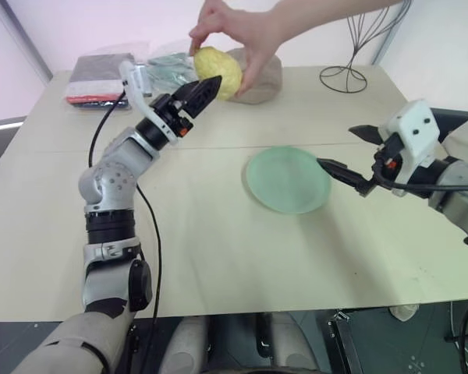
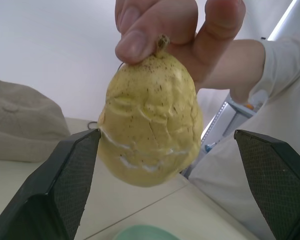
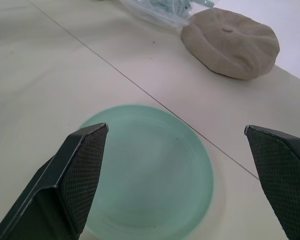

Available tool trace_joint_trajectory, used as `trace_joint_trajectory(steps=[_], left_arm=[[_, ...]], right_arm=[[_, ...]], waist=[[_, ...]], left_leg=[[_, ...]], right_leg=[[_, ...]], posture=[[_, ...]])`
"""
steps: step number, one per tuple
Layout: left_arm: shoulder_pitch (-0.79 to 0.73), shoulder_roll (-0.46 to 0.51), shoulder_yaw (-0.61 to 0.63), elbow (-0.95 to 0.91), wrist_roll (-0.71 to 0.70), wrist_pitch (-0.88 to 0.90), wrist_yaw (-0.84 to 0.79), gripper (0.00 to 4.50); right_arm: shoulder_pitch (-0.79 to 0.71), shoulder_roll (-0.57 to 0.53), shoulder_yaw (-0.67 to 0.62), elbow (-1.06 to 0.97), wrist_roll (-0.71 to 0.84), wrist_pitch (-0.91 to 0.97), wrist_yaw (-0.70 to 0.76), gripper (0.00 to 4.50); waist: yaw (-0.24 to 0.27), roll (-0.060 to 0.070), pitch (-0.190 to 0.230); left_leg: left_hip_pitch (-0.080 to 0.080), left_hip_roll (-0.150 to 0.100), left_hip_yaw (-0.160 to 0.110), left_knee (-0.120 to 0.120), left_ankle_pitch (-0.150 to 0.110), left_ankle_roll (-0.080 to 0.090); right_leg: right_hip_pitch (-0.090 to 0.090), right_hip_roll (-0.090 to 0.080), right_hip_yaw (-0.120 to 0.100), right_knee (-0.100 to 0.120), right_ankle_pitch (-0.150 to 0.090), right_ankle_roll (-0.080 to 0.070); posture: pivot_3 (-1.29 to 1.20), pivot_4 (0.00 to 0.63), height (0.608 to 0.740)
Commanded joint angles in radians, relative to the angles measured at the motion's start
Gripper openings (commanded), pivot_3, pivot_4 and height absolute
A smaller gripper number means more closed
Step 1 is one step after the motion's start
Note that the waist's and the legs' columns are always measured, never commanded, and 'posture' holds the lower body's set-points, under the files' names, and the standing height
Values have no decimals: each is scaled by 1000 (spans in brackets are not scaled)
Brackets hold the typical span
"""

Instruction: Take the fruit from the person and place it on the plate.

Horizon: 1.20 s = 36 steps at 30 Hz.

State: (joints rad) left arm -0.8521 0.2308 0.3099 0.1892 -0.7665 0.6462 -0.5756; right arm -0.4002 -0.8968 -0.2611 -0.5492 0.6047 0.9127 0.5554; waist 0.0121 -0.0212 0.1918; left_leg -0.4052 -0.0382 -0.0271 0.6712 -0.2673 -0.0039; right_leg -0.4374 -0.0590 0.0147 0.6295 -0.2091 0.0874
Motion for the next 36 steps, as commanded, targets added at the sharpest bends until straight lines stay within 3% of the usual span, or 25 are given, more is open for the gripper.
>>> trace_joint_trajectory(steps=[1, 22, 26, 27, 36], left_arm=[[-44, 8, 3, 17, -1, -46, -33, 4476], [-120, -17, -49, 231, 109, -194, -96, 4476], [-122, -17, -47, 234, 112, -198, -98, 3106], [-122, -17, -47, 234, 113, -198, -99, 2959], [-123, -11, -46, 233, 110, -180, -107, 2958]], right_arm=[[-9, -18, -41, -34, 5, -3, -1, 4500], [-3, -23, -62, -48, 4, 6, -6, 4500], [0, -21, -64, -51, 4, 9, -7, 4500], [0, -21, -65, -51, 4, 10, -7, 4500], [1, -22, -65, -49, 1, 8, -6, 4500]], waist=[[0, 0, 0], [0, 0, 0], [0, 0, 0], [0, 0, 0], [0, 0, 0]], left_leg=[[0, 0, 0, 0, 0, 0], [0, 0, 0, 0, 0, 0], [0, 0, 0, 0, 0, 0], [0, 0, 0, 0, 0, 0], [0, 0, 0, 0, 0, 0]], right_leg=[[0, 0, 0, 0, 0, 0], [0, 0, 0, 0, 0, 0], [0, 0, 0, 0, 0, 0], [0, 0, 0, 0, 0, 0], [0, 0, 0, 0, 0, 0]], posture=[[0, 150, 740], [0, 150, 740], [0, 150, 740], [0, 150, 740], [0, 150, 740]])
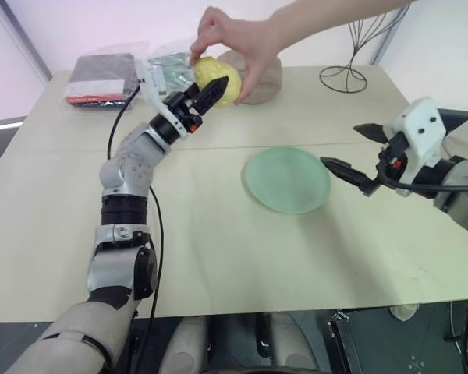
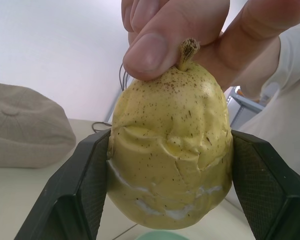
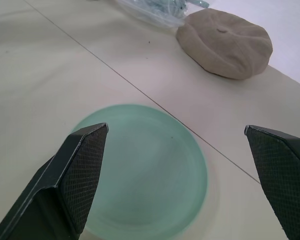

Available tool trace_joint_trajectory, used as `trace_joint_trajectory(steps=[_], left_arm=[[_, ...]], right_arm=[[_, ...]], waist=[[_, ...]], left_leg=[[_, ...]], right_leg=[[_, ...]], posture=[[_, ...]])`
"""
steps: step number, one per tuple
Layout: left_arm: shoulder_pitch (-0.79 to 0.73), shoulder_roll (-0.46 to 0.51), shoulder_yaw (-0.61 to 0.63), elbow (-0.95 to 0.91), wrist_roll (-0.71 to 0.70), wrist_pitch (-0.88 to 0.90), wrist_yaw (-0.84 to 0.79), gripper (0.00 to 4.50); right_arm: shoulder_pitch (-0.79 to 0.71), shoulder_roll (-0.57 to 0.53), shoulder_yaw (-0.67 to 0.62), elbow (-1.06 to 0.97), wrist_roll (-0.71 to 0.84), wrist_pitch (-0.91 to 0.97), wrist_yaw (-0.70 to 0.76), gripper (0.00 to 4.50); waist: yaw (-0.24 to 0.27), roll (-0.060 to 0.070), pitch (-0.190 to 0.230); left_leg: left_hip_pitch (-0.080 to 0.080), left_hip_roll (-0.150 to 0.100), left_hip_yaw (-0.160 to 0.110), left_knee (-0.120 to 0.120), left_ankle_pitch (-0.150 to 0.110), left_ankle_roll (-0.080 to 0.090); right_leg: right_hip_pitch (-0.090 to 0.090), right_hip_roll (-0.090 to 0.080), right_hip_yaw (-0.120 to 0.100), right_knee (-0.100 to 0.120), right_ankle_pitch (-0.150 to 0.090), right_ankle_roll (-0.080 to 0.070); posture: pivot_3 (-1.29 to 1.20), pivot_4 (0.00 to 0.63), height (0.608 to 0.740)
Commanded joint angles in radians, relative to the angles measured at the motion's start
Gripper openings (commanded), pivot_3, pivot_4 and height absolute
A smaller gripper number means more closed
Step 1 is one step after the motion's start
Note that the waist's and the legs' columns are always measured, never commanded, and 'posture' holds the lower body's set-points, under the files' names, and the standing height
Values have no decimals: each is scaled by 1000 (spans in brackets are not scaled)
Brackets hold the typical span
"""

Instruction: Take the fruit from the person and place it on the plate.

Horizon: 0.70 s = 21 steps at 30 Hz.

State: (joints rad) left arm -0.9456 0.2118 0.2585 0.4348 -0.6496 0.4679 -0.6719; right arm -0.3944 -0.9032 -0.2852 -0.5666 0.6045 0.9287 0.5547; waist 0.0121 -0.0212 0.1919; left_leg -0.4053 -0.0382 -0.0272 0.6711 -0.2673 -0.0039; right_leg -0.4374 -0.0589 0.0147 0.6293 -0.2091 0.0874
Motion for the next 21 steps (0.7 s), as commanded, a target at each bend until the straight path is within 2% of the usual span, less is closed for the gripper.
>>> trace_joint_trajectory(steps=[1, 7, 12, 17, 21], left_arm=[[-31, 13, 3, -12, -10, 17, -14, 2958], [-76, 101, -98, 31, 78, 58, -117, 2958], [-175, 149, -224, 153, 212, -22, -259, 2958], [-246, 132, -315, 251, 304, -119, -404, 2958], [-309, 58, -397, 372, 392, -229, -502, 2958]], right_arm=[[-5, -15, -40, -32, 1, -8, -5, 4500], [-12, -17, -27, -24, -3, -13, 0, 4500], [-15, -18, -15, -17, -9, -19, 6, 4500], [-17, -15, -7, -15, -13, -23, 6, 4500], [-7, -14, -15, -20, -17, -22, 5, 4500]], waist=[[0, 0, 0], [0, 0, 0], [1, 0, 0], [0, 0, 0], [1, 0, 0]], left_leg=[[0, 0, 0, 0, 0, 0], [0, 0, 0, 0, 0, 0], [-1, 0, 0, 0, 0, 0], [-1, 0, 0, 0, 0, 0], [-1, 0, 0, 0, 0, 0]], right_leg=[[0, 0, 0, 0, 0, 0], [0, 1, 0, 0, 0, 0], [0, 1, 0, -1, 0, 0], [0, 1, 0, -1, 0, 0], [-1, 1, 0, -1, 0, 0]], posture=[[0, 150, 740], [0, 150, 740], [0, 150, 740], [0, 150, 740], [0, 150, 740]])
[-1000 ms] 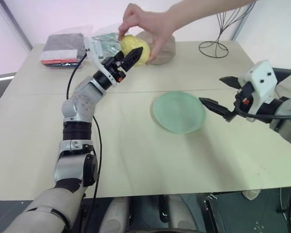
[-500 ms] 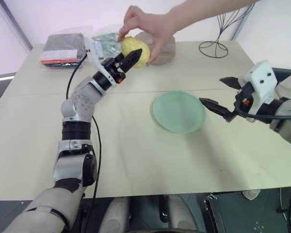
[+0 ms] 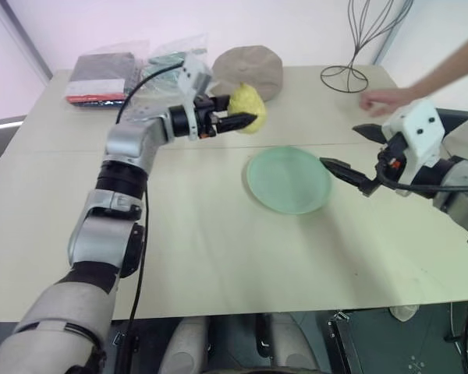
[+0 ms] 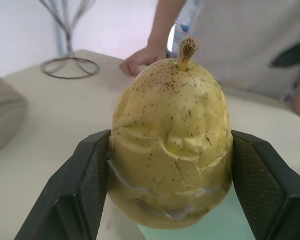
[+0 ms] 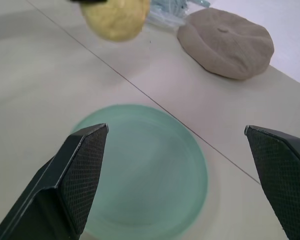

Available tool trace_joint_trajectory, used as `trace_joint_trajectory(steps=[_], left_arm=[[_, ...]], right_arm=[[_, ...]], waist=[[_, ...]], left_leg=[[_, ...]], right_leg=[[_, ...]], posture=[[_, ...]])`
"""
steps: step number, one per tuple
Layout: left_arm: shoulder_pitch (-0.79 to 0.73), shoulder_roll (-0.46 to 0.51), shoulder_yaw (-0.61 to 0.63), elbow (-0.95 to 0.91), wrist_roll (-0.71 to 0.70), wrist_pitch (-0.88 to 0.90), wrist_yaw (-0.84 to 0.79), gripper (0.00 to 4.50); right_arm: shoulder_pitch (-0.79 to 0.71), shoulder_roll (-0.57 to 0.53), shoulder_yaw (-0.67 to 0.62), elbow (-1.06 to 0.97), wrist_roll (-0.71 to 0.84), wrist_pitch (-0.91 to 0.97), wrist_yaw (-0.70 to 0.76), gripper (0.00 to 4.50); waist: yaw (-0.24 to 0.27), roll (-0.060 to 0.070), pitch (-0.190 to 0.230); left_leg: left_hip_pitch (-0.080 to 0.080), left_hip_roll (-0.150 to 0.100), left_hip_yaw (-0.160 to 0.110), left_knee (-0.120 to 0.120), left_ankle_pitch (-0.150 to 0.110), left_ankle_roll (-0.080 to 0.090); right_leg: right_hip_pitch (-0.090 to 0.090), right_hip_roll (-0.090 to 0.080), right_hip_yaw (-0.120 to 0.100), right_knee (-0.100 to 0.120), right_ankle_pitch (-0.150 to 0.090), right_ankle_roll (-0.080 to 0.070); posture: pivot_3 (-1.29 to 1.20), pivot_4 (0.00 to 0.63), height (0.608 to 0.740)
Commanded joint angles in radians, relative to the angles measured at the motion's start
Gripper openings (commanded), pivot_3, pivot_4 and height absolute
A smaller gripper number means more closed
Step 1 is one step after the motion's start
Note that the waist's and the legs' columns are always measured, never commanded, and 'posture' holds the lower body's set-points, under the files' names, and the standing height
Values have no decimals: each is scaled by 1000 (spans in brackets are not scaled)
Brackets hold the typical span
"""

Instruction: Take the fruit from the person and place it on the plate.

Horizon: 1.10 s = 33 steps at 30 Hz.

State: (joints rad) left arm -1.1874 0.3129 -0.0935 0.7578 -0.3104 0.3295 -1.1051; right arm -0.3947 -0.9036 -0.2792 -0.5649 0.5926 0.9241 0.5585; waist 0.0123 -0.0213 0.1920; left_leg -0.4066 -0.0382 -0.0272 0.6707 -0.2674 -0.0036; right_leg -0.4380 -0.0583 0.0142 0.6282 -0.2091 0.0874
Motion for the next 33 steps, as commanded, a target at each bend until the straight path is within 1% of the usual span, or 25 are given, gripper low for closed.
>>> trace_joint_trajectory(steps=[1, 3, 8, 13, 15, 17, 19, 21, 29, 30, 31, 33], left_arm=[[-82, -64, -61, 89, 77, -122, -83, 2958], [-103, -93, -74, 153, 112, -171, -98, 2958], [-156, -210, -124, 359, 224, -290, -79, 2958], [-136, -266, -156, 448, 321, -365, -66, 2958], [-122, -277, -165, 463, 348, -388, -67, 2958], [-111, -284, -167, 472, 370, -405, -59, 2958], [-105, -287, -159, 478, 380, -409, -58, 2958], [-100, -287, -153, 480, 388, -414, -60, 2958], [-89, -295, -146, 483, 410, -439, -43, 2958], [-89, -296, -143, 483, 409, -437, -43, 3987], [-89, -297, -141, 484, 409, -435, -42, 4405], [-90, -299, -136, 483, 411, -434, -38, 4485]], right_arm=[[-5, -14, -23, -22, -6, -16, 0, 4500], [-1, -14, -26, -24, -6, -14, -1, 4500], [56, -22, -52, -54, -10, -8, -8, 4500], [102, -21, -102, -95, 3, 20, -22, 4500], [124, -22, -131, -117, 21, 44, -21, 4500], [166, -38, -172, -155, 66, 85, 9, 4500], [220, -53, -216, -202, 107, 111, 44, 4500], [251, -58, -243, -227, 125, 125, 45, 4500], [299, -47, -271, -268, 213, 175, 25, 4500], [304, -49, -271, -270, 218, 177, 23, 4500], [307, -52, -270, -271, 221, 178, 20, 4500], [319, -62, -266, -273, 221, 182, 18, 4500]], waist=[[2, 0, 0], [1, 0, 0], [0, 0, 0], [0, 0, 0], [1, 0, 0], [1, 0, 0], [2, 0, 0], [2, 0, 0], [2, 0, 0], [2, 0, 0], [2, 0, 0], [2, 0, 0]], left_leg=[[0, 0, 0, 0, 0, 0], [0, 0, 0, 0, 0, 0], [-1, 0, 0, 0, -1, 1], [-1, 0, 0, 0, -1, 1], [-1, 0, 0, 0, -1, 1], [-1, 0, 0, 0, -1, 1], [-1, 0, 0, 0, -1, 1], [-1, 0, 0, 0, -1, 1], [-1, 0, 0, 0, -1, 1], [-1, 0, 0, 0, -1, 1], [-1, 0, 0, 0, -1, 1], [-1, 0, 0, 1, -1, 1]], right_leg=[[0, 0, 0, 0, 0, 0], [0, 0, 0, -1, 0, 0], [0, 0, 0, -1, 0, 0], [-1, 1, 0, 0, 0, 0], [-1, 1, 0, 0, 0, 0], [-1, 0, 0, 0, 0, 0], [-1, 0, 0, 0, 0, 0], [-1, 0, 0, 0, 0, 0], [-1, 0, 0, 0, 0, 1], [-1, 0, 0, 0, 0, 1], [-1, 0, 0, 0, 0, 1], [-1, 0, 0, 0, 0, 1]], posture=[[0, 150, 740], [0, 150, 740], [0, 150, 740], [0, 150, 740], [0, 150, 740], [0, 150, 740], [0, 150, 740], [0, 150, 740], [0, 150, 740], [0, 150, 740], [0, 150, 740], [0, 150, 740]])
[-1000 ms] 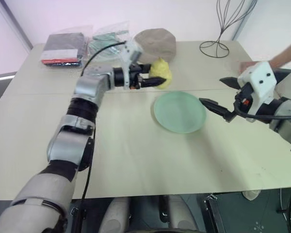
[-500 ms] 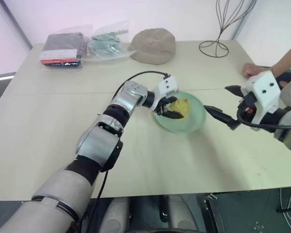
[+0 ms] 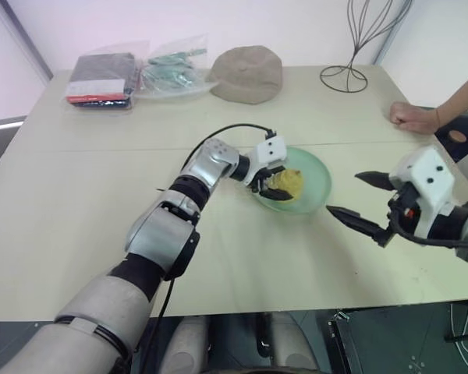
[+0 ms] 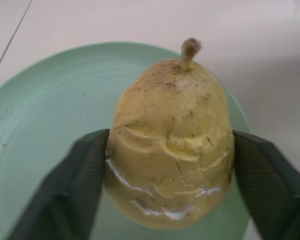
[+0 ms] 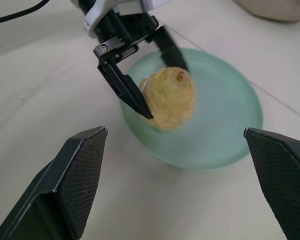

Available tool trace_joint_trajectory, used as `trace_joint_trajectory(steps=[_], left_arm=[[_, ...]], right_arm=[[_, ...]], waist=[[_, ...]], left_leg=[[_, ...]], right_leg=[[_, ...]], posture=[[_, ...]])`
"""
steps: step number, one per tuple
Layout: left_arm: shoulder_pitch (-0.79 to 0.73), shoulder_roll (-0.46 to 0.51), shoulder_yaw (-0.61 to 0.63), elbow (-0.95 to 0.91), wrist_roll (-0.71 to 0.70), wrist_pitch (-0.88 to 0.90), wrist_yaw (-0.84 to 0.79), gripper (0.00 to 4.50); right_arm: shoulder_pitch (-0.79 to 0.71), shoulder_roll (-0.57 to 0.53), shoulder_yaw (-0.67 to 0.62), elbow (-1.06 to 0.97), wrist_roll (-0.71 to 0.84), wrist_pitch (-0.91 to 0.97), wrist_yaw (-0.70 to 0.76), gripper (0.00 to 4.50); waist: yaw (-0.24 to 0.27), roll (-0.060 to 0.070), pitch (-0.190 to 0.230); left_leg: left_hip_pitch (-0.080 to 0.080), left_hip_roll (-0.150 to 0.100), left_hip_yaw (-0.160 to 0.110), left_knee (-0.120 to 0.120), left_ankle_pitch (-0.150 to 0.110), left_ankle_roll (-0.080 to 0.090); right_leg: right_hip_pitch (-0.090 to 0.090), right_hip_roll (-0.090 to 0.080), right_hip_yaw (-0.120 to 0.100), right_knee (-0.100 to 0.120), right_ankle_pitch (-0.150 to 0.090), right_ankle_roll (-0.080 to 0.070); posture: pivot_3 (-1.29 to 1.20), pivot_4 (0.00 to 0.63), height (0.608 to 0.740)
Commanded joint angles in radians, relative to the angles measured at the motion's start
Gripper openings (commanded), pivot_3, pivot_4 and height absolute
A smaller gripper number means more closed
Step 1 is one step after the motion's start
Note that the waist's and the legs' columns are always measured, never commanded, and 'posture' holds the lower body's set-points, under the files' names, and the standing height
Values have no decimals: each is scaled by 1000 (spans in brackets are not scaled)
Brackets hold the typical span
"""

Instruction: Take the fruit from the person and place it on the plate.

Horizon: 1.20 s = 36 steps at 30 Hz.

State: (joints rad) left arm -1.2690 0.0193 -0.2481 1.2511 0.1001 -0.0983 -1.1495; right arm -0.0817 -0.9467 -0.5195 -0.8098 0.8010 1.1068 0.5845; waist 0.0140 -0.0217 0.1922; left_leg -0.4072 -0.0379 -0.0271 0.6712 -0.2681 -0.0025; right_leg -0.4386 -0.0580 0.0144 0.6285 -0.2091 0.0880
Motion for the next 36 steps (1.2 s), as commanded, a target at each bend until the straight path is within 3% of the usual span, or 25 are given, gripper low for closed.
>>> trace_joint_trajectory(steps=[1, 10, 20, 28, 32, 36], left_arm=[[-9, -5, 22, -9, 0, -6, 9, 4485], [-38, 1, 74, -10, -26, 10, 25, 4485], [-152, 85, 261, -103, -189, 167, -39, 4485], [-106, 286, 271, -319, -235, 317, -161, 4485], [5, 471, 214, -434, -189, 180, -303, 4485], [89, 591, 235, -554, -245, 246, -386, 4485]], right_arm=[[14, -24, -23, -29, 11, 0, -6, 4500], [38, -39, -14, -31, 4, -18, -12, 4500], [50, -39, -15, -36, -6, -26, -14, 4500], [49, -48, -5, -24, -19, -48, -2, 4500], [61, -57, -8, -16, -27, -62, 12, 4500], [69, -68, -13, -3, -34, -75, 30, 4500]], waist=[[0, 0, 0], [0, 0, 0], [-1, 0, 0], [-6, 0, 0], [-12, 1, 0], [-6, 1, 0]], left_leg=[[0, 0, 0, 0, 0, 0], [0, 0, 0, 0, 0, 0], [0, 0, 0, 0, 0, 0], [1, 1, 0, 0, 0, 0], [1, 1, 0, 0, 0, 0], [1, 1, 0, -1, 0, 0]], right_leg=[[0, 0, 0, 0, 0, 0], [0, 0, 0, 0, 0, 0], [0, 1, 0, 0, 0, 0], [0, 1, 0, 1, 0, 0], [0, 1, 1, 1, 0, 0], [-1, 1, 1, 1, 0, 0]], posture=[[0, 150, 740], [0, 150, 740], [0, 150, 740], [0, 150, 740], [0, 150, 740], [0, 150, 740]])
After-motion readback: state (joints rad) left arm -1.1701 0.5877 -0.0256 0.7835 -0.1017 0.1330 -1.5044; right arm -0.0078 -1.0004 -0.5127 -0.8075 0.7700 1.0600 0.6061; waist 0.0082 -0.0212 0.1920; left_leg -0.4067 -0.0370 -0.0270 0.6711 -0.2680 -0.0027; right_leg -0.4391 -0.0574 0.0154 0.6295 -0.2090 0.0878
